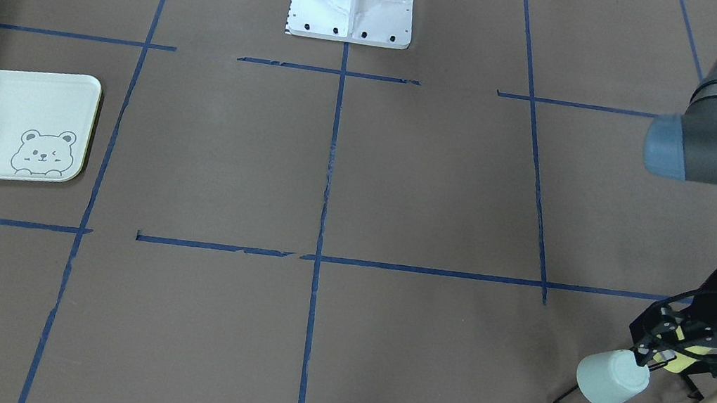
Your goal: Left arm grabs green cup and hands to right arm on tray
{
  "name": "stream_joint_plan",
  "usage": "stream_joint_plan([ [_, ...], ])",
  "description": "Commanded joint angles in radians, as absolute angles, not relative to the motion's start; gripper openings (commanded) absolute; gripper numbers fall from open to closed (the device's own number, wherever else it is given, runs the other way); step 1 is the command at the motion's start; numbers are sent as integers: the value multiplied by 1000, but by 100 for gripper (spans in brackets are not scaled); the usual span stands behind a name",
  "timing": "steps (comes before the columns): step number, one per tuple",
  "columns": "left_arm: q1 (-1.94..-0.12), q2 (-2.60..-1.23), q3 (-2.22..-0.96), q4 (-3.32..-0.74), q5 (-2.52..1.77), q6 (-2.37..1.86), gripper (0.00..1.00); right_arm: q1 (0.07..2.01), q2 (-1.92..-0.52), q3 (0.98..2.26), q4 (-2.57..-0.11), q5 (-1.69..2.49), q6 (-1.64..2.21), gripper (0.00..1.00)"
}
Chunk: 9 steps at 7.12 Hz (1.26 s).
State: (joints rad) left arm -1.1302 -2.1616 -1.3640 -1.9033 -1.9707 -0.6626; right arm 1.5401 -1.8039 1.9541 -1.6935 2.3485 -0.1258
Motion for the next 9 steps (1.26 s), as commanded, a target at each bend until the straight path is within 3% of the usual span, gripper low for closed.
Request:
stream_joint_plan([
  [1, -1069, -2169, -1318, -1956, -1922, -687, 100, 1540, -1804, 1953, -1694, 2349, -126, 100],
  [7, -1052, -2190, -1215, -2013, -1917, -709, 97, 1540, -1804, 1953, -1694, 2349, -126, 100],
  [8, -1052, -2195, -1215, -2010, -1919, -747, 67, 1540, -1804, 1953, -1694, 2349, -126, 100],
  [9, -1054, -2197, -1218, -2019, -1919, -747, 48, 1540, -1804, 1953, -1694, 2349, -126, 100],
])
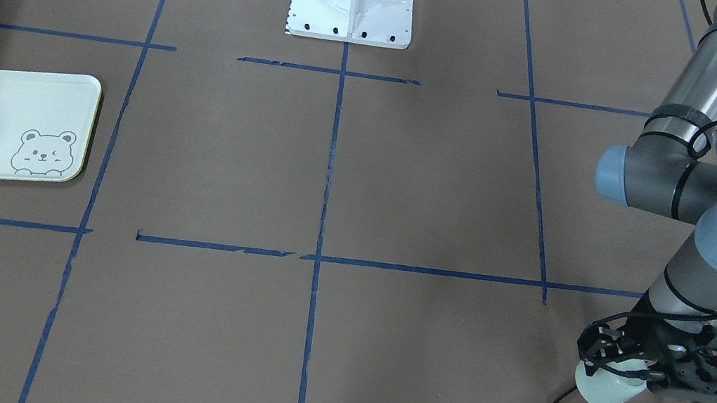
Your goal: Left arm grabs green cup and hands to right arm on tray
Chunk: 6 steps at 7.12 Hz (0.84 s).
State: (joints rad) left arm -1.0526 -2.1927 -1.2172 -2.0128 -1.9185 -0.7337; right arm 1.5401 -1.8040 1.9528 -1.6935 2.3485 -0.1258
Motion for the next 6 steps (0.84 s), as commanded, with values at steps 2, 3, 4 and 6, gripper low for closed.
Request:
stream_joint_plan([
  [2, -1092, -2195, -1233, -2006, -1927, -738, 34, 1540, -1804, 1954, -1694, 2349, -126, 100],
  [3, -1121, -2186, -1280, -2000, -1928, -736, 31, 1540, -1804, 1954, -1694, 2349, -124, 100],
  [4, -1130, -2178, -1366, -1926, -1930, -736, 31, 1540, -1804, 1956, -1694, 2349, -126, 100],
  [6, -1134, -2166, -1635, -1638, -1957, -736, 31, 1540, -1804, 1954, -1694, 2349, -124, 100],
])
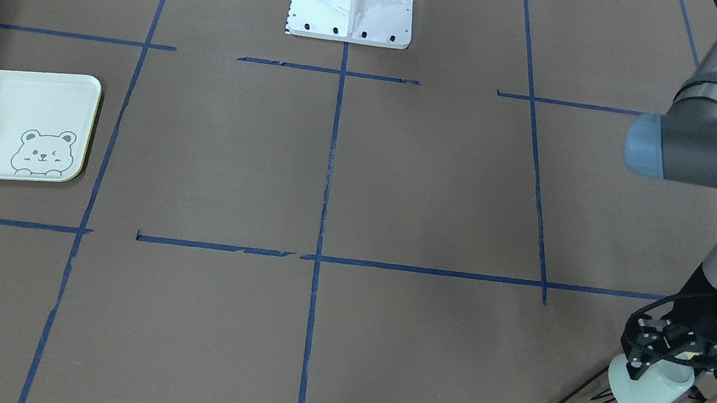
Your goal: Left arm grabs green cup and hands to right arm on tray
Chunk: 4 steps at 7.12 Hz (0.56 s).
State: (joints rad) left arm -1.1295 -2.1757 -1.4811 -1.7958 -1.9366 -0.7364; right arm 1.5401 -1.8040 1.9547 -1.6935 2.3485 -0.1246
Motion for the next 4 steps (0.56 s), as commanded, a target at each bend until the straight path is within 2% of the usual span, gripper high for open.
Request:
stream_joint_plan([
  [1, -1134, -2152, -1699, -1594, -1988, -747, 31, 1540, -1798, 1954, -1694, 2359, -118, 100],
  [4, -1025, -2077, -1697, -1794, -1983, -984, 31, 1537, -1712, 1951, -1677, 2560, -36, 100],
])
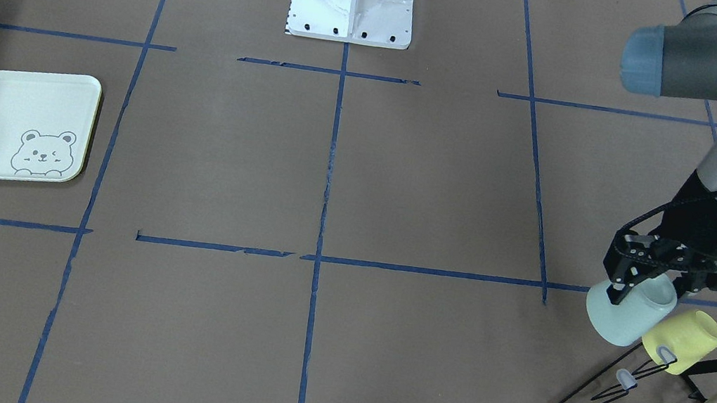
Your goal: Left arm grabs green cup and hands to right arm on tray
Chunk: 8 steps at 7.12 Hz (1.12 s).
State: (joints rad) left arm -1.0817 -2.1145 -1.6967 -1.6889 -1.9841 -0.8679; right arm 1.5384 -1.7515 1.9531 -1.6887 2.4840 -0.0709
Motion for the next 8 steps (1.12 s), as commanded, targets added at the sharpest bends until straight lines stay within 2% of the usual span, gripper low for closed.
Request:
stream_joint_plan([
  [1, -972, -2065, -1692, -1889, -1980, -1088, 31, 1523, -1706, 1950, -1573, 2571, 71, 100],
  [4, -875, -2051, -1762, -1908, -1968, -1257, 32, 1268, -1704, 1945, -1044, 2452, 720, 100],
  [6, -746, -2049, -1850, -1908, -1898, -1401, 32, 968, -1686, 1942, -664, 2154, 1219, 100],
  [8, -649, -2048, -1907, -1989, -1896, -1547, 32, 792, -1602, 1937, -524, 2056, 1466, 100],
])
